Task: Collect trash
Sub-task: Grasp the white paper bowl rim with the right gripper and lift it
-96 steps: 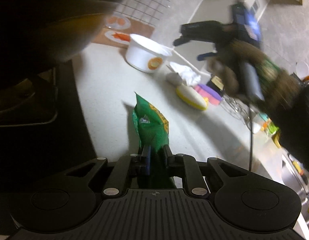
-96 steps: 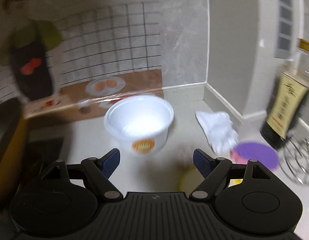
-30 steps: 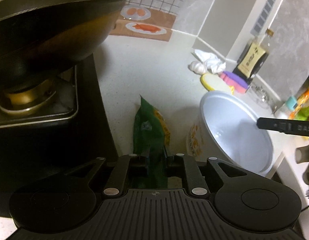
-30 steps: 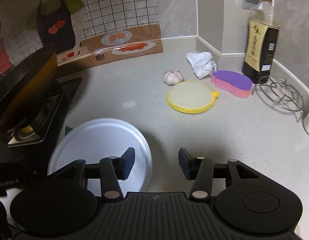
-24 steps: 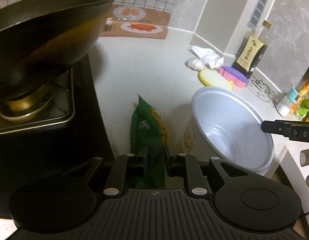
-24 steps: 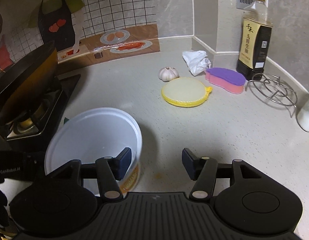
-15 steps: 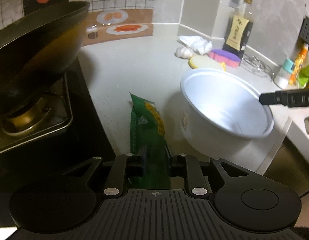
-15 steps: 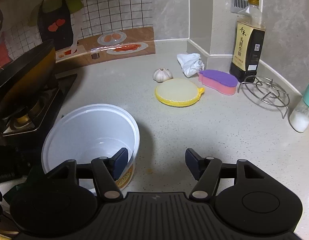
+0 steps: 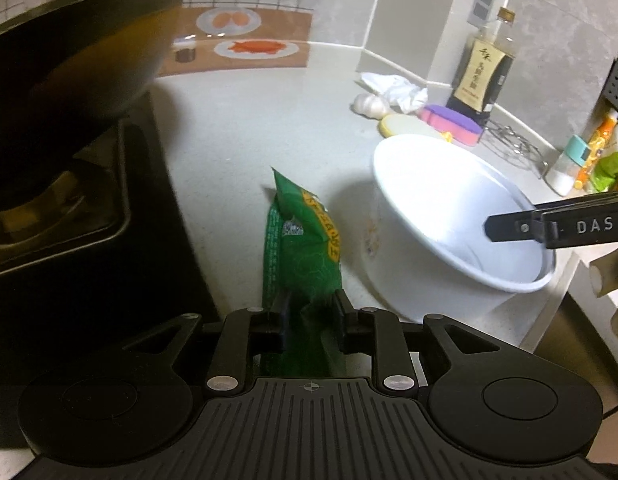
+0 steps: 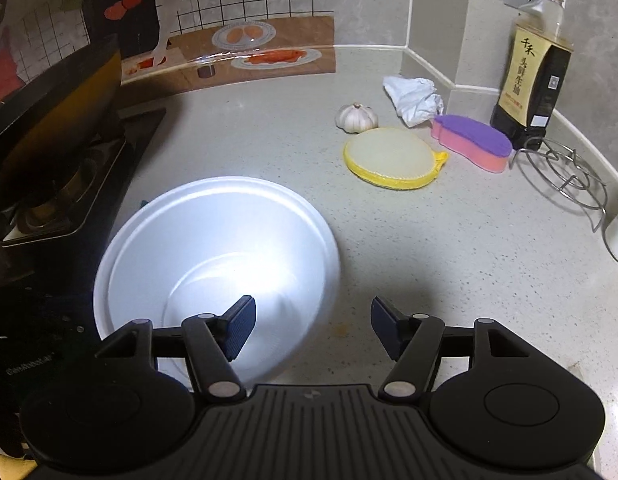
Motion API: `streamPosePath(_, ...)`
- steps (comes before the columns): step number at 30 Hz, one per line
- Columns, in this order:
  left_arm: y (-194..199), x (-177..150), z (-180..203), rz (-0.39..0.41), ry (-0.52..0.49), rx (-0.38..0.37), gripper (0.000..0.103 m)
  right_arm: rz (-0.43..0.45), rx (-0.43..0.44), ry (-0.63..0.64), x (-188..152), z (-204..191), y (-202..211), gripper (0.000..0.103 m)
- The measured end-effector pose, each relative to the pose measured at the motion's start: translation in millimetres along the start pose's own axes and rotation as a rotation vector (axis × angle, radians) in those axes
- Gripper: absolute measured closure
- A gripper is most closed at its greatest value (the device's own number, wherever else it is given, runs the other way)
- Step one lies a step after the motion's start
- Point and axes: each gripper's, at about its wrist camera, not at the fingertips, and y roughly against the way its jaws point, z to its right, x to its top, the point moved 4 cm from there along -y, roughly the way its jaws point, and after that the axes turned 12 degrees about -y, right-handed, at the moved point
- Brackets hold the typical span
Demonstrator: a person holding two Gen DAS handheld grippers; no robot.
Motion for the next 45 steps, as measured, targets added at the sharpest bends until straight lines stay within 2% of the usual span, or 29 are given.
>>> streamPosePath(3, -6, 4, 5, 0.001, -0.002, -0.046, 0.078, 0.004, -0.019, 0.012, -2, -3, -2, 0.031)
streamPosePath(6, -7, 4, 10, -0.008, -0.043, -0.034, 0.078, 0.007, -0.044, 0.008, -4, -2, -5, 0.03)
streamPosePath(10, -1, 1, 3, -0.01, -0.036, -0.023, 0.077, 0.017, -0.085, 0.006, -5, -2, -7, 0.026)
streamPosePath(14, 7, -2, -7, -0.007, -0.022, -0.004, 0.077, -0.009, -0.055, 0.025, -6, -5, -10, 0.026)
streamPosePath(18, 9, -5, -14, -0.018, -0.011, 0.012, 0.071, -0.041, -0.039, 0.006, -9, -7, -17, 0.026)
streamPosePath(24, 8, -8, -14, -0.026, 0.017, -0.007, 0.072, -0.093, 0.033, -0.056, -12, -12, -27, 0.027)
streamPosePath(25, 7, -9, -14, -0.028, 0.026, -0.016, 0.072, -0.097, 0.039, -0.068, -12, -12, -28, 0.031)
streamPosePath(27, 6, -9, -15, -0.034, 0.043, -0.031, 0.072, -0.113, 0.052, -0.087, -13, -13, -32, 0.049)
streamPosePath(28, 6, -10, -15, -0.036, 0.049, -0.034, 0.072, -0.123, 0.052, -0.092, -14, -13, -33, 0.065)
streamPosePath(29, 5, -10, -15, -0.037, 0.05, -0.033, 0.072, -0.13, 0.052, -0.095, -14, -11, -34, 0.076)
streamPosePath(31, 5, -9, -14, -0.038, 0.051, -0.033, 0.072, -0.127, 0.052, -0.1, -15, -9, -34, 0.084)
streamPosePath(41, -10, 1, 1, -0.027, 0.038, -0.094, 0.072, -0.076, -0.011, -0.158, -14, 21, -25, 0.086)
streamPosePath(45, -9, 2, 9, -0.029, -0.023, -0.059, 0.072, -0.074, -0.026, -0.177, -17, 29, -24, 0.086)
